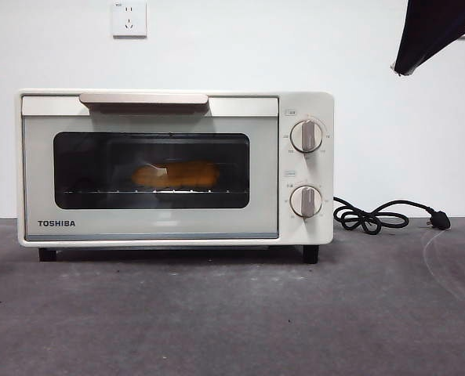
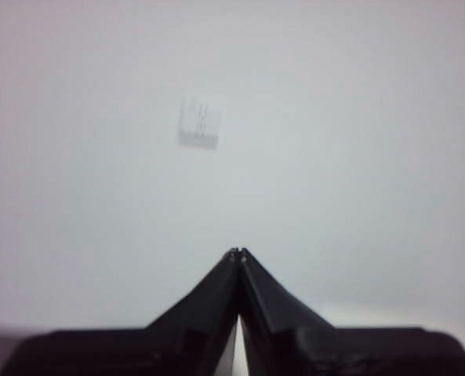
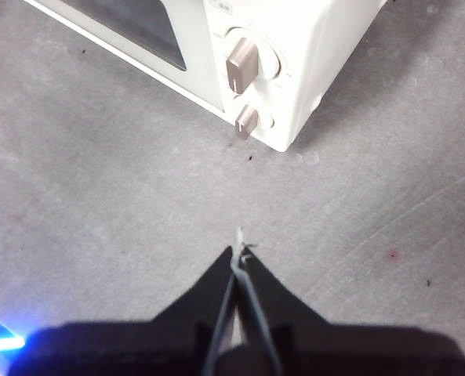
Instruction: Take the corn from the table,put the corn in the oven
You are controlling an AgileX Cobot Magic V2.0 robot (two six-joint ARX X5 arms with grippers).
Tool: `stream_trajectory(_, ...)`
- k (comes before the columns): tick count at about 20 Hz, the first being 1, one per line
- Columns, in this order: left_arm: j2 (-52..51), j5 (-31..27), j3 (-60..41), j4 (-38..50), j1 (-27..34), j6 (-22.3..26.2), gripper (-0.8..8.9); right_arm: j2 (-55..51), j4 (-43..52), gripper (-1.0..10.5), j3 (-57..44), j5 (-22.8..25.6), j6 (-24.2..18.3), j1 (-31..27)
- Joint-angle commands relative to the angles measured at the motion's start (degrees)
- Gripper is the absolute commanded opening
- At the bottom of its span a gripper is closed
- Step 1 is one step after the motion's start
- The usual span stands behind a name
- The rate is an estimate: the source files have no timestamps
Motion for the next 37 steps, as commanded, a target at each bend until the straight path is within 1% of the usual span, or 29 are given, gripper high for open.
stream_trajectory(1,-1.3,-0.4,-6.4,0.5,0.2,0.0,-0.04,0.3,0.4,-0.1,0.3,0.0,-0.2,0.0)
stream_trajectory(4,-3.3,-1.2,-13.0,0.3,0.2,0.4,-0.04,0.3,0.4,-0.1,0.3,0.0,-0.2,0.0)
stream_trajectory(6,-5.9,-3.9,-12.8,-8.0,0.1,1.1,-0.04,0.3,0.4,-0.1,0.3,0.0,-0.2,0.0)
stream_trajectory(7,-5.9,-5.8,-12.8,-9.7,0.1,1.9,-0.03,0.3,0.4,-0.1,0.3,0.0,-0.2,0.0)
stream_trajectory(8,-5.9,-6.3,-12.8,-11.3,0.1,3.1,-0.04,0.3,0.4,-0.1,0.3,0.0,-0.2,0.0)
stream_trajectory(11,-5.9,-6.3,-12.8,-19.1,0.1,6.1,-0.04,0.3,0.4,0.0,0.3,0.0,-0.2,0.0)
stream_trajectory(13,-5.9,-6.3,-12.8,-25.5,0.1,7.0,-0.04,0.3,0.4,0.0,0.3,0.0,-0.2,0.0)
stream_trajectory(16,-5.9,-6.2,-12.8,-25.7,0.1,8.8,-0.04,0.3,0.4,0.0,0.3,0.0,-0.2,0.0)
stream_trajectory(37,-5.3,-6.2,-12.8,-25.4,0.1,8.5,-0.04,0.3,0.3,0.0,0.3,0.0,-0.2,0.0)
